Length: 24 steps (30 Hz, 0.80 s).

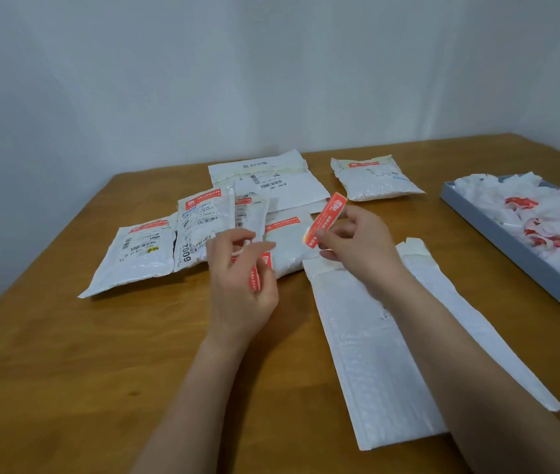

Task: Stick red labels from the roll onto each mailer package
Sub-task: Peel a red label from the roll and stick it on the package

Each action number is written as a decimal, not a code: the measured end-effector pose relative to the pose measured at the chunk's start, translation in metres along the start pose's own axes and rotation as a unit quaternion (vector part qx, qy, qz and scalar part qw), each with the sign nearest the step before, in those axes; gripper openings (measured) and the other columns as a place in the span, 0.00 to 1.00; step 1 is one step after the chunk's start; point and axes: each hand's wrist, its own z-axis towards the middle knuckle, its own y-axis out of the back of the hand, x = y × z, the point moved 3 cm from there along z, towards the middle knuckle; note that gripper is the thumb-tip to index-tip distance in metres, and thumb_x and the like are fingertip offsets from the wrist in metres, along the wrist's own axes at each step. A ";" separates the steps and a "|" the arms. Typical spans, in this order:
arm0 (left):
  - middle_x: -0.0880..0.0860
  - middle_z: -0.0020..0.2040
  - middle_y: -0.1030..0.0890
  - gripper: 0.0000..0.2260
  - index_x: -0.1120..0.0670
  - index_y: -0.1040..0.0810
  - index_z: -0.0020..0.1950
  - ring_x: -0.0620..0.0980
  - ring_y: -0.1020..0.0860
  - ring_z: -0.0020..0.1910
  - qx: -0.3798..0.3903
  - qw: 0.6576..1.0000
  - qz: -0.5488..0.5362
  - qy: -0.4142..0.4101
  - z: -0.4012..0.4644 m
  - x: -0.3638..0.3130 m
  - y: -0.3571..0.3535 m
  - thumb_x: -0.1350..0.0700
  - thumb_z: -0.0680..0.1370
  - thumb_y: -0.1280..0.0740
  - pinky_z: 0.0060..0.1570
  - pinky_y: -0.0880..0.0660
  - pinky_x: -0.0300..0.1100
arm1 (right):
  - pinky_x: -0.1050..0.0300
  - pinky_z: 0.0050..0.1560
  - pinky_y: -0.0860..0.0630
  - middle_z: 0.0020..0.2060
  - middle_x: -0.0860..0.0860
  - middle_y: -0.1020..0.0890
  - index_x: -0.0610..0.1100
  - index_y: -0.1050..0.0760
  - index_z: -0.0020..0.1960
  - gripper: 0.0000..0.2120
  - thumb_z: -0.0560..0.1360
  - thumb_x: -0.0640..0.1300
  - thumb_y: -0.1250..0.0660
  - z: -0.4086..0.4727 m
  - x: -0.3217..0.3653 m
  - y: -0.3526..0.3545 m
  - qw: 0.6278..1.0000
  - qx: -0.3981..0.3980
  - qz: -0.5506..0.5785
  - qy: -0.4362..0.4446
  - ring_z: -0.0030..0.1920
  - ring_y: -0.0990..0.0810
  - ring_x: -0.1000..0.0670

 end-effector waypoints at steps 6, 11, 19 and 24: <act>0.57 0.45 0.23 0.10 0.63 0.19 0.44 0.47 0.26 0.45 0.104 0.986 -0.119 -0.049 0.007 -0.042 -0.026 0.67 0.71 0.39 0.44 0.29 0.32 | 0.60 0.45 0.19 0.44 0.47 0.15 0.43 0.22 0.54 0.07 0.76 0.39 0.31 0.005 0.001 0.044 0.999 0.022 0.005 -0.036 0.43 0.15 0.52; 0.47 0.48 0.23 0.13 0.52 0.19 0.47 0.46 0.21 0.44 0.157 0.953 -0.193 0.175 0.030 -0.064 -0.051 0.68 0.75 0.37 0.43 0.24 0.32 | 0.64 0.39 0.21 0.41 0.48 0.14 0.42 0.21 0.53 0.06 0.78 0.40 0.34 0.021 -0.008 0.072 0.999 0.007 0.009 -0.053 0.40 0.15 0.53; 0.51 0.45 0.20 0.12 0.55 0.21 0.45 0.46 0.21 0.35 0.114 0.816 -0.300 0.481 0.021 -0.061 -0.103 0.69 0.76 0.40 0.40 0.23 0.36 | 0.58 0.48 0.22 0.40 0.48 0.16 0.40 0.19 0.49 0.06 0.78 0.40 0.34 0.031 -0.046 0.077 0.984 -0.065 0.138 -0.089 0.39 0.20 0.53; 0.51 0.43 0.19 0.09 0.55 0.21 0.45 0.44 0.20 0.34 0.115 0.827 -0.312 0.454 0.019 -0.057 -0.107 0.68 0.77 0.37 0.37 0.24 0.34 | 0.62 0.44 0.21 0.37 0.49 0.16 0.41 0.19 0.47 0.04 0.77 0.39 0.33 0.033 -0.053 0.077 0.982 -0.068 0.158 -0.076 0.37 0.21 0.55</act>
